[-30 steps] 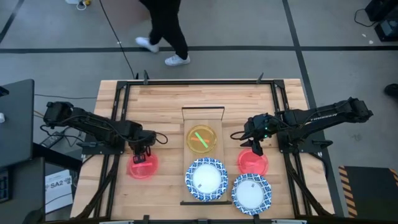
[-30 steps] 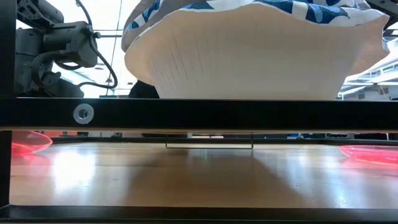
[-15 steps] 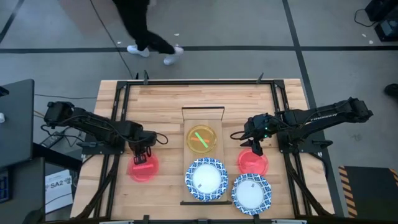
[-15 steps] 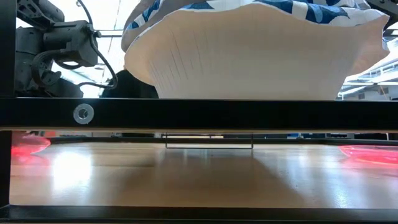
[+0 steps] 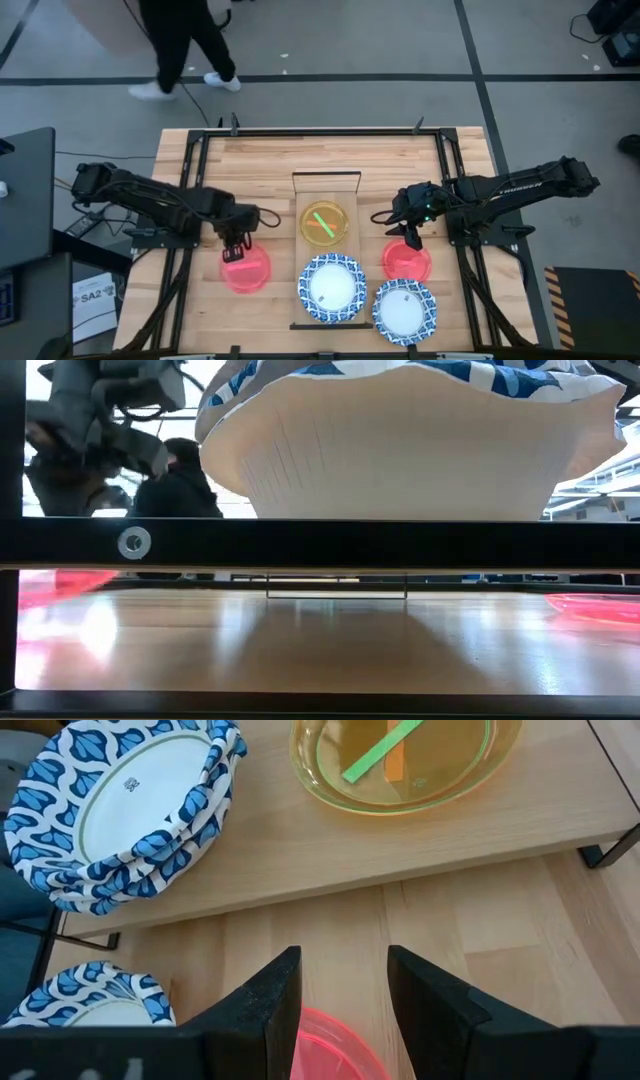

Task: Place and stack plates onto a shelf
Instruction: Stack the left pink transparent plate on the green transparent plate on the shelf

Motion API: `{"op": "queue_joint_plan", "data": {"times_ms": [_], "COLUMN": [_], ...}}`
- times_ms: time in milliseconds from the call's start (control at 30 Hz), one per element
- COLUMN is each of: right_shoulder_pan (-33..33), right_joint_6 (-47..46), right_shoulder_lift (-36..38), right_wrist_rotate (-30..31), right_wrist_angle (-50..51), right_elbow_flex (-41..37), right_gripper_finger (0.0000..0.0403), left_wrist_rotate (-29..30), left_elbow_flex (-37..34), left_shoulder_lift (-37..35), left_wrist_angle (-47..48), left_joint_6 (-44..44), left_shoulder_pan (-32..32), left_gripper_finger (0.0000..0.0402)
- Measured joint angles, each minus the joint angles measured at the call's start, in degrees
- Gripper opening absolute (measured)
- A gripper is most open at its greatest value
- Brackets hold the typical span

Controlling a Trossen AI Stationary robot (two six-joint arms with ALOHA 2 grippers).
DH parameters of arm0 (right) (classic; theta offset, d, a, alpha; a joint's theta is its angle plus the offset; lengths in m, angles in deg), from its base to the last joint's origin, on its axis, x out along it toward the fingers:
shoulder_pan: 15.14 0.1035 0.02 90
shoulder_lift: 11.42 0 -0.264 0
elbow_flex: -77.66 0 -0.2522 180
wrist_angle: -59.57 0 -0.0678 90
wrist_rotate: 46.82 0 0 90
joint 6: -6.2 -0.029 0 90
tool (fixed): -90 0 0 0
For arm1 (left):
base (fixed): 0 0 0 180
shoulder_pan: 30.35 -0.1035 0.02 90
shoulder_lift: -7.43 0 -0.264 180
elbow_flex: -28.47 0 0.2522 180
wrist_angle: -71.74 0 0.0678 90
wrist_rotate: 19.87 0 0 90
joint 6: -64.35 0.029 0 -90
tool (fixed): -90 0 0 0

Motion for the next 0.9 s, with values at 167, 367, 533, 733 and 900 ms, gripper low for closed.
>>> {"op": "queue_joint_plan", "data": {"times_ms": [167,367,533,733,900], "right_shoulder_pan": [0.0,0.0,0.0,0.0,0.0], "right_joint_6": [0.0,0.0,0.02,0.29,0.46], "right_shoulder_lift": [0.0,0.0,0.0,0.0,0.0], "right_wrist_rotate": [0.0,0.0,0.0,-0.01,-0.02], "right_wrist_angle": [-0.12,-0.35,-0.35,-0.35,-0.35], "right_elbow_flex": [0.0,0.0,0.0,0.0,0.0], "right_gripper_finger": [0.0156,0.0156,0.0156,0.0156,0.0156], "left_wrist_rotate": [-0.08,-1.89,-2.01,-2.21,-2.23], "left_elbow_flex": [4.72,10.68,15.5,20.09,21.09], "left_shoulder_lift": [-0.04,-0.09,-0.11,-0.15,-0.15], "left_wrist_angle": [2.28,3.45,3.37,2.48,-1.46], "left_joint_6": [1.19,2.17,2.15,0.46,-2.93], "left_shoulder_pan": [-0.04,-0.04,-0.09,-0.09,-0.09], "left_gripper_finger": [0.0003,0.0003,0.0005,0.0005,0.0006]}}
